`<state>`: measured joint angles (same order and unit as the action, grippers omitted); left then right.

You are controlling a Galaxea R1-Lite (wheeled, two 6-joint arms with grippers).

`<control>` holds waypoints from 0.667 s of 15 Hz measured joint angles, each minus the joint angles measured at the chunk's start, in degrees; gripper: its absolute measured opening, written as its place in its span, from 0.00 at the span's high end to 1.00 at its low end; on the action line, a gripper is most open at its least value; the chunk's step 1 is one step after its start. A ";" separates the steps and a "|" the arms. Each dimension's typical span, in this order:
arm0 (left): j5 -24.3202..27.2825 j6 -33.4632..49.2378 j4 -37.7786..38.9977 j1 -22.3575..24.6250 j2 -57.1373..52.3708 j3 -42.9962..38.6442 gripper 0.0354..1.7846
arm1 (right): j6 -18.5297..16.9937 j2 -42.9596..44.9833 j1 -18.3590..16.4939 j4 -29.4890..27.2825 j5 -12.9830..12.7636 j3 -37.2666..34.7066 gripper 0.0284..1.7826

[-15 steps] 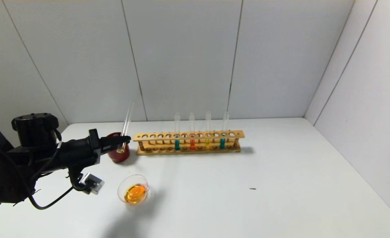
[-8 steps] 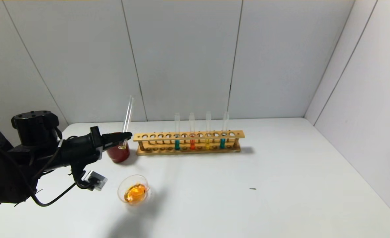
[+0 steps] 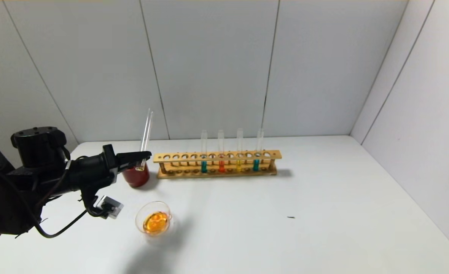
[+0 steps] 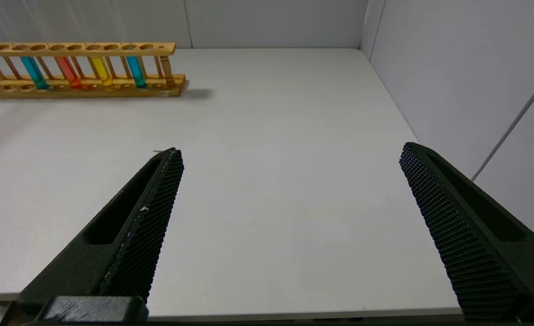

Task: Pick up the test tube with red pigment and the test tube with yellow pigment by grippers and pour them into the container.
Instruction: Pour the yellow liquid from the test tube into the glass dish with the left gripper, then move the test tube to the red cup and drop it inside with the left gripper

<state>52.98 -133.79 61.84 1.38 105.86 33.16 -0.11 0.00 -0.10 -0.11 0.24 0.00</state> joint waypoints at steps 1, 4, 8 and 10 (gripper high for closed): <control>-1.55 1.62 0.00 0.00 -0.33 0.00 0.85 | 0.01 0.00 0.00 0.00 -0.02 0.00 0.02; -9.13 14.91 2.88 0.07 -2.36 -1.24 0.85 | -0.02 0.00 0.00 0.00 -0.02 0.00 0.02; -28.50 45.12 15.64 -6.11 -4.32 -5.11 0.85 | 0.00 0.00 0.00 0.00 0.00 0.00 0.02; -42.55 61.88 20.16 -13.06 -5.42 -3.89 0.85 | -0.02 0.00 0.00 0.01 -0.02 0.00 0.02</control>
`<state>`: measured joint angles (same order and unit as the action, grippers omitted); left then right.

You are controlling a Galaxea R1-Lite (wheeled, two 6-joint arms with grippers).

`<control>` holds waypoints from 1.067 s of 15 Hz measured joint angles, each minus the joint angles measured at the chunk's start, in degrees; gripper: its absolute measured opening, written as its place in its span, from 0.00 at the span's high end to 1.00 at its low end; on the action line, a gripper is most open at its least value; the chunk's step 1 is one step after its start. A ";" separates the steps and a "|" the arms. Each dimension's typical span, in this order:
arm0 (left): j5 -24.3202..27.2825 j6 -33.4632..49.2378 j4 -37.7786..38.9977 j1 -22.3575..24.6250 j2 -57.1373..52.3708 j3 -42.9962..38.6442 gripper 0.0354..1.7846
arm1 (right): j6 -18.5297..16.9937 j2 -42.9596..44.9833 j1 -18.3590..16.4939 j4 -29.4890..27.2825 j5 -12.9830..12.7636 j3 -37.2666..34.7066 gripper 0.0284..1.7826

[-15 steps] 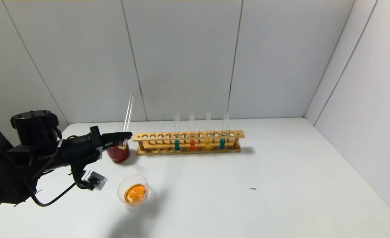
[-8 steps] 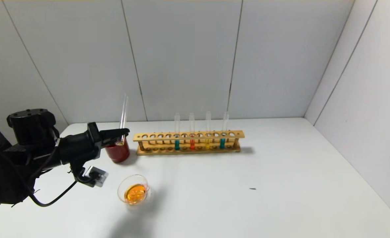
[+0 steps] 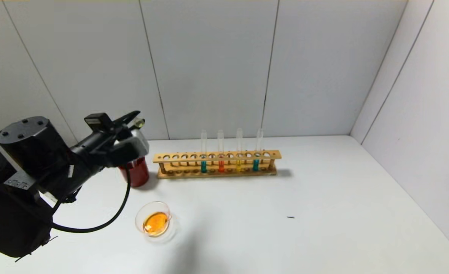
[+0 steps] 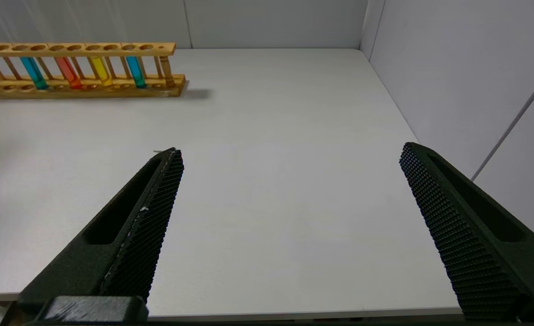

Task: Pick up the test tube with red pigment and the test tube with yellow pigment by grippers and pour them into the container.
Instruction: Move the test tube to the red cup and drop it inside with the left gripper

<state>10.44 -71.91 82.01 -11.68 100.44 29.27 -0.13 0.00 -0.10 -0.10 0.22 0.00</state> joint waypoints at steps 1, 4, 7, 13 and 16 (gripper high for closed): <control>-7.24 8.46 0.46 -1.83 -0.57 1.21 0.85 | 0.00 0.00 0.02 0.00 0.00 0.00 0.02; -18.24 28.75 0.63 -1.52 -1.46 2.04 0.85 | 0.04 0.00 0.00 0.00 0.00 0.00 0.02; -19.83 39.72 0.85 0.49 -1.85 -1.55 0.85 | 0.02 0.00 0.00 0.00 0.02 0.00 0.02; -19.22 51.71 0.88 0.52 0.46 -4.05 0.85 | 0.02 0.00 0.00 0.00 0.02 0.00 0.02; -19.27 53.94 1.07 0.18 2.71 -4.39 0.85 | 0.00 0.00 0.00 0.00 0.02 0.00 0.02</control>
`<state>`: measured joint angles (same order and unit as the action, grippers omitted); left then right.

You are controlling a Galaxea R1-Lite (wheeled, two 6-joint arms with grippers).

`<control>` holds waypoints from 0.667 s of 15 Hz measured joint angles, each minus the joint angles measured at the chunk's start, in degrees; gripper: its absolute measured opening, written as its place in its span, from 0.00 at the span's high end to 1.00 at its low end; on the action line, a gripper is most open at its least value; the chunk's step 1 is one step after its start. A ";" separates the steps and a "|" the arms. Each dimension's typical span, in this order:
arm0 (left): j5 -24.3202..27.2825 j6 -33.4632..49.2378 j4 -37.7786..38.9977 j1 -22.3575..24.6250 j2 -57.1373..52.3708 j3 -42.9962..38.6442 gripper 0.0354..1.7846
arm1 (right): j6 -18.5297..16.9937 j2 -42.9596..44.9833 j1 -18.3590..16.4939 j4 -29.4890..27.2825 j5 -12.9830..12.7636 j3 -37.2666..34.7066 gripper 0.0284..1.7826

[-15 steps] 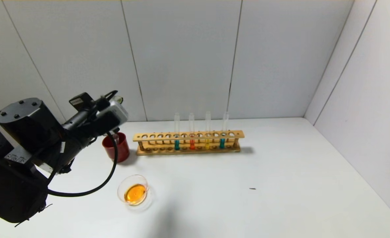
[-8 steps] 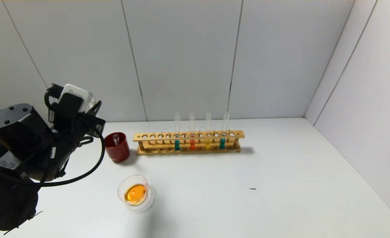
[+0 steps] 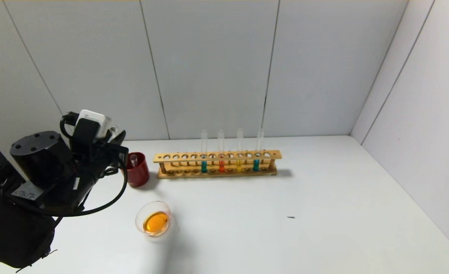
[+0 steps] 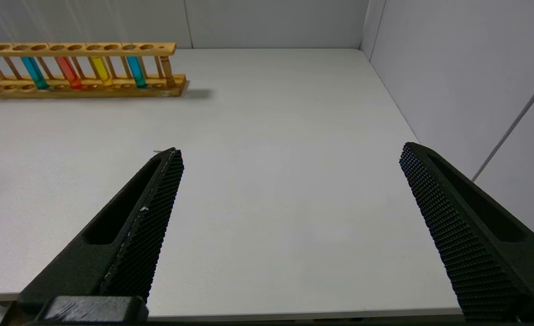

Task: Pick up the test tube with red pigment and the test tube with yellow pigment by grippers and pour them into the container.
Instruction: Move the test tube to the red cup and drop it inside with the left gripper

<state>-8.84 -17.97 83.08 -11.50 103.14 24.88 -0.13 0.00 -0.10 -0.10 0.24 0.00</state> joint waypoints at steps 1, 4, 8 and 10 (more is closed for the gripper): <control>-0.02 0.98 0.02 -0.07 0.82 -0.11 0.85 | 0.00 0.00 0.00 0.00 -0.02 0.00 0.02; -0.04 4.17 2.86 -0.02 4.11 -0.41 0.85 | 0.02 0.00 0.00 0.00 0.00 0.00 0.02; -0.15 5.74 4.07 0.10 8.79 -0.35 0.85 | 0.00 0.00 0.00 0.00 0.00 0.00 0.02; -0.15 7.63 4.13 0.37 10.01 -0.29 0.85 | 0.02 0.00 0.00 0.00 0.00 0.00 0.02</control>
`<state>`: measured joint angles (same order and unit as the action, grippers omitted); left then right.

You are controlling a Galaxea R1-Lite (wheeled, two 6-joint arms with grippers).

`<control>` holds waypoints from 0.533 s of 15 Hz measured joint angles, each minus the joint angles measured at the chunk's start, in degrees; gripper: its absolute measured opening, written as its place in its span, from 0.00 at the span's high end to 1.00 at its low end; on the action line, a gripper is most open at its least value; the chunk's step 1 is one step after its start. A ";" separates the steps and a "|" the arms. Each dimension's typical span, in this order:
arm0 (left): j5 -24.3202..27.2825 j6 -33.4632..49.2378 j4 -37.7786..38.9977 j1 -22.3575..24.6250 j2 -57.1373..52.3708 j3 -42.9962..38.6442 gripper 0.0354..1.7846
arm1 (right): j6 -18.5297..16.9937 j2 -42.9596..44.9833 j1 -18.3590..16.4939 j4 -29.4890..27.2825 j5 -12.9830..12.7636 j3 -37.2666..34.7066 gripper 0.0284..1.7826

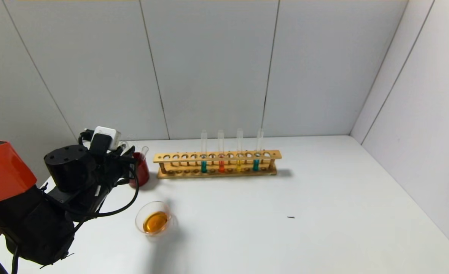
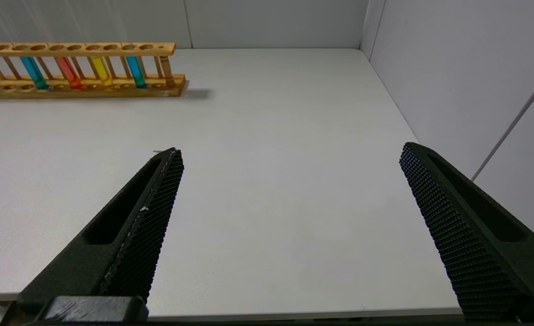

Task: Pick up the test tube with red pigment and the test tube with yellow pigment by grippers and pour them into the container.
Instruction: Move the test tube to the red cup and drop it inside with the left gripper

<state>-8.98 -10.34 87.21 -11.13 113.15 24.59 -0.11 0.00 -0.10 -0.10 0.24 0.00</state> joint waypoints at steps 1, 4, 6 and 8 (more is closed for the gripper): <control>-0.02 0.91 -0.02 0.37 0.55 0.07 0.85 | 0.00 0.00 0.00 0.00 0.00 0.00 0.02; 0.06 2.38 -0.04 2.15 2.15 0.66 0.85 | -0.02 0.00 0.00 0.00 0.00 0.00 0.02; 0.52 3.12 -0.06 2.93 3.13 1.27 0.85 | 0.00 0.00 0.00 0.00 0.00 0.00 0.02; 1.22 3.36 -0.06 3.72 4.05 2.39 0.85 | 0.00 0.00 0.00 0.00 0.00 0.00 0.02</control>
<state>-7.77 -6.97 87.15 -7.41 117.20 26.98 -0.11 0.00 -0.10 -0.10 0.24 0.00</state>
